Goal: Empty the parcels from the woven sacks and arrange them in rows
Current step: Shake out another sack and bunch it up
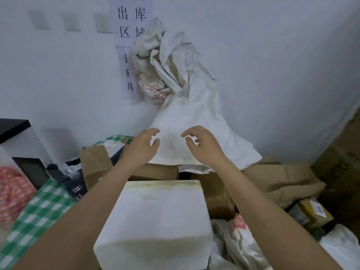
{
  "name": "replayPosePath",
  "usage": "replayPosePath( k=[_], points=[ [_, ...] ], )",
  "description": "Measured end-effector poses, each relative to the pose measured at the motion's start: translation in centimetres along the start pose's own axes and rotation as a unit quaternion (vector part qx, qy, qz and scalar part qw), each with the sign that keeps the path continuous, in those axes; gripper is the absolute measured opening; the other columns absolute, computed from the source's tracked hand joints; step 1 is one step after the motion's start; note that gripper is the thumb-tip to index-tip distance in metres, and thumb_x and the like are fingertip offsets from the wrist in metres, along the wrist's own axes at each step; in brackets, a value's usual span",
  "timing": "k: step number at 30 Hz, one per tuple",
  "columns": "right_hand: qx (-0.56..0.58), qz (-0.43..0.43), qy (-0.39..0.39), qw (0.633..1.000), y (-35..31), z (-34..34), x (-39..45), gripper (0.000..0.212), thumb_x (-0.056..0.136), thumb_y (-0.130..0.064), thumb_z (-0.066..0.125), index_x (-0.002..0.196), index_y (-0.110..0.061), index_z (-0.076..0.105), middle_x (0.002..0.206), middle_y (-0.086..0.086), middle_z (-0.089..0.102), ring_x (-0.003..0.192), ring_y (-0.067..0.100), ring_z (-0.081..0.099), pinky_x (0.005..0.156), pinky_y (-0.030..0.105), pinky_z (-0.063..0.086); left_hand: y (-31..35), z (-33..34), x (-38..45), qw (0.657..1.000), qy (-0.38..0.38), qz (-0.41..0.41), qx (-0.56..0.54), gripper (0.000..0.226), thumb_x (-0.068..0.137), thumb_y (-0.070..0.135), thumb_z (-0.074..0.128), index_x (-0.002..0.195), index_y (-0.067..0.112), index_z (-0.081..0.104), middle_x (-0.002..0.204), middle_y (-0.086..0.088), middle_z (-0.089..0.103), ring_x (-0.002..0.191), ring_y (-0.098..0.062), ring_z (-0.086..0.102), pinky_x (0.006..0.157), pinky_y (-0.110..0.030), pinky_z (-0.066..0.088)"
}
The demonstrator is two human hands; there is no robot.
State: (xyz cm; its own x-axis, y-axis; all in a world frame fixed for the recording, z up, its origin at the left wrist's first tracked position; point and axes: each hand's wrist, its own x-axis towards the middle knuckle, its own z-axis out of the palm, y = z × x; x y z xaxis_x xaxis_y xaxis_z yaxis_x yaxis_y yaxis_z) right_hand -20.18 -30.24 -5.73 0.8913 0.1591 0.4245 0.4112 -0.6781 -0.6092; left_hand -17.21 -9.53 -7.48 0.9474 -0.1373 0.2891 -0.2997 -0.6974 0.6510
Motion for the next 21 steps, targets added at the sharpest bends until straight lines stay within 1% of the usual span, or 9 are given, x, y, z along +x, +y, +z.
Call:
replayPosePath(
  k=[3, 6, 8, 10, 12, 15, 16, 18, 21],
  points=[
    [0.009, 0.001, 0.028, 1.000, 1.4, -1.7, 4.4, 0.020, 0.096, -0.015, 0.052, 0.108, -0.020, 0.067, 0.114, -0.006, 0.056, 0.110, 0.015, 0.052, 0.094, 0.025, 0.044, 1.0, 0.0, 4.2, 1.000, 0.022, -0.018, -0.009, 0.037, 0.098, 0.026, 0.046, 0.135, 0.023, 0.047, 0.136, -0.001, 0.047, 0.119, -0.016, 0.048, 0.094, -0.025, 0.036],
    [0.004, 0.015, 0.039, 0.999, 2.5, -2.6, 8.8, 0.020, 0.095, -0.016, 0.053, 0.109, -0.020, 0.066, 0.120, -0.003, 0.055, 0.115, 0.018, 0.050, 0.096, 0.029, 0.043, 1.7, -0.2, 8.2, 0.998, 0.048, -0.041, -0.010, 0.038, 0.097, 0.024, 0.046, 0.135, 0.019, 0.046, 0.136, -0.007, 0.046, 0.123, -0.023, 0.046, 0.098, -0.030, 0.035],
    [-0.002, 0.023, 0.044, 0.999, 3.0, -3.0, 11.5, 0.020, 0.094, -0.016, 0.054, 0.110, -0.019, 0.066, 0.124, 0.001, 0.054, 0.117, 0.019, 0.049, 0.093, 0.023, 0.040, 1.9, -0.6, 10.9, 0.996, 0.066, -0.055, -0.021, 0.039, 0.097, 0.024, 0.046, 0.135, 0.019, 0.045, 0.137, -0.009, 0.045, 0.124, -0.025, 0.045, 0.100, -0.032, 0.036],
    [-0.019, 0.033, 0.046, 0.998, 3.5, -3.4, 14.2, 0.023, 0.094, -0.017, 0.056, 0.116, -0.017, 0.065, 0.130, 0.003, 0.050, 0.123, 0.019, 0.044, 0.089, 0.014, 0.032, 2.0, -1.0, 13.7, 0.994, 0.079, -0.066, -0.039, 0.040, 0.097, 0.024, 0.046, 0.136, 0.019, 0.044, 0.139, -0.009, 0.044, 0.125, -0.025, 0.045, 0.100, -0.031, 0.036],
    [-0.041, 0.052, 0.049, 0.997, 4.0, -3.6, 16.9, 0.031, 0.094, -0.021, 0.057, 0.124, -0.019, 0.059, 0.137, 0.004, 0.044, 0.130, 0.023, 0.035, 0.093, 0.018, 0.029, 2.1, -1.5, 16.3, 0.992, 0.082, -0.078, -0.064, 0.041, 0.097, 0.025, 0.047, 0.137, 0.018, 0.042, 0.138, -0.007, 0.043, 0.123, -0.025, 0.046, 0.096, -0.030, 0.037],
    [-0.054, 0.125, 0.079, 0.988, 5.0, -3.6, 21.6, 0.054, 0.092, -0.038, 0.060, 0.140, -0.022, 0.042, 0.148, 0.006, 0.029, 0.138, 0.029, 0.021, 0.106, 0.035, 0.029, 2.4, -1.7, 20.8, 0.983, 0.072, -0.110, -0.125, 0.049, 0.096, 0.029, 0.050, 0.142, 0.017, 0.035, 0.130, 0.004, 0.041, 0.112, -0.018, 0.047, 0.085, -0.027, 0.037],
    [-0.057, 0.149, 0.094, 0.983, 5.3, -3.8, 23.3, 0.066, 0.089, -0.045, 0.061, 0.144, -0.022, 0.035, 0.151, 0.008, 0.024, 0.140, 0.031, 0.018, 0.110, 0.039, 0.026, 2.4, -1.7, 22.4, 0.977, 0.058, -0.128, -0.160, 0.055, 0.096, 0.031, 0.052, 0.144, 0.015, 0.032, 0.132, 0.004, 0.040, 0.113, -0.018, 0.046, 0.085, -0.026, 0.035],
    [-0.090, 0.186, 0.119, 0.971, 6.3, -4.2, 27.1, 0.090, 0.082, -0.063, 0.061, 0.151, -0.022, 0.020, 0.157, 0.012, 0.014, 0.144, 0.034, 0.011, 0.116, 0.045, 0.017, 2.1, -1.5, 25.6, 0.963, 0.030, -0.167, -0.209, 0.071, 0.093, 0.042, 0.056, 0.149, 0.015, 0.022, 0.148, -0.003, 0.033, 0.128, -0.023, 0.042, 0.089, -0.029, 0.035],
    [-0.087, 0.230, 0.133, 0.960, 7.6, -5.4, 31.5, 0.113, 0.071, -0.079, 0.057, 0.154, -0.029, -0.001, 0.161, 0.012, -0.002, 0.148, 0.034, -0.001, 0.118, 0.051, 0.004, 1.7, -1.2, 29.1, 0.954, -0.024, -0.194, -0.227, 0.097, 0.082, 0.060, 0.060, 0.153, 0.020, 0.007, 0.156, -0.004, 0.023, 0.134, -0.028, 0.038, 0.098, -0.038, 0.040]
  ],
)
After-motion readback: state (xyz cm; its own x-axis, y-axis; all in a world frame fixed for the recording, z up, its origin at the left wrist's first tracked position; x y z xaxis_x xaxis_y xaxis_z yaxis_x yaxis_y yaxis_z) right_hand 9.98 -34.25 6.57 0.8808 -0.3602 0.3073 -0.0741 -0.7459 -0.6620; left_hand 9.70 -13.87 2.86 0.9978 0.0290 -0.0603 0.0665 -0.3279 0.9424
